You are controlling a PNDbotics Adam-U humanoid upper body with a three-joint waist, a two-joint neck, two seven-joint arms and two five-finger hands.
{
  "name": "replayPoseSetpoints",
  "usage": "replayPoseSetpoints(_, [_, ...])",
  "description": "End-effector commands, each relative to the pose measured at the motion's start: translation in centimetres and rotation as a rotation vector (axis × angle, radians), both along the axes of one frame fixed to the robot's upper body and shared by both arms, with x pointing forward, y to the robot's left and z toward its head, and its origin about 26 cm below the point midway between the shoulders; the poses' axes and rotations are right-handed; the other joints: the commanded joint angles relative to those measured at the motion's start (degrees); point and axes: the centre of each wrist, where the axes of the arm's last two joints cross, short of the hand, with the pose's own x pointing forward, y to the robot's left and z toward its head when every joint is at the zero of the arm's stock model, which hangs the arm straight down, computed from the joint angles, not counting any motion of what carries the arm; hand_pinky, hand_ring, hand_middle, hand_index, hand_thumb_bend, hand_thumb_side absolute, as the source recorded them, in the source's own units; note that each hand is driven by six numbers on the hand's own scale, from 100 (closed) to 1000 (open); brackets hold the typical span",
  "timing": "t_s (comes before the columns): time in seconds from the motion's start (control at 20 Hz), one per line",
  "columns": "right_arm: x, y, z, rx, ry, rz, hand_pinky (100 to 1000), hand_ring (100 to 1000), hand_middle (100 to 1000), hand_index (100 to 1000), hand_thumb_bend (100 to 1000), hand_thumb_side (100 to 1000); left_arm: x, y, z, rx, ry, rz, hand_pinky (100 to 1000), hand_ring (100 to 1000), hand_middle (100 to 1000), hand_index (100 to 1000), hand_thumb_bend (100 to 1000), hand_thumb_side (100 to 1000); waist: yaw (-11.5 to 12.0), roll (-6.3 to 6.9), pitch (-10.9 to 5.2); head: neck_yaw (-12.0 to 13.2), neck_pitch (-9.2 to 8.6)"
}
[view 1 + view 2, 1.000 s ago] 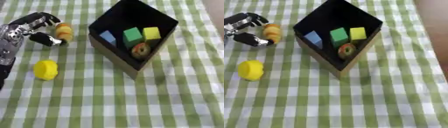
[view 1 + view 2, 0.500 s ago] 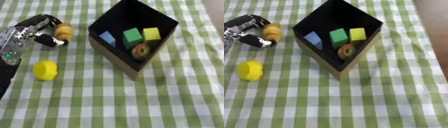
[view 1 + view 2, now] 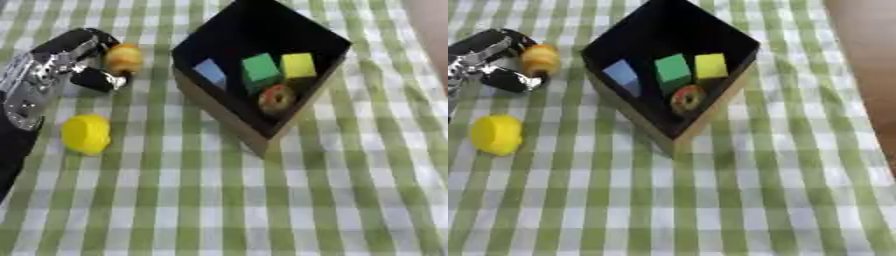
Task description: Pick up objects on the table and place them in the box.
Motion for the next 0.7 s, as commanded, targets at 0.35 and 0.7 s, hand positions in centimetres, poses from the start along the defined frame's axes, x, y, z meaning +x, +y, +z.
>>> replayPoseSetpoints(0.35, [-0.5, -0.3, 0.3, -0.013, -0.011, -0.006, 860, 849, 642, 852, 100, 542, -1.2, 0.2, 3.4, 0.059, -0.116, -0.006, 770, 730, 705, 775, 242, 257, 0.53, 0.26, -2.23, -0.43, 0.11])
replayPoseSetpoints(0.7, [-0.5, -0.4, 0.2, -0.014, -0.009, -0.01, 859, 847, 645, 853, 100, 543, -2.6, -0.4, 6.1, 0.07, -0.206, -0.026, 769, 723, 698, 769, 230, 249, 1.54, 0.18, -3.18, -0.89, 0.24])
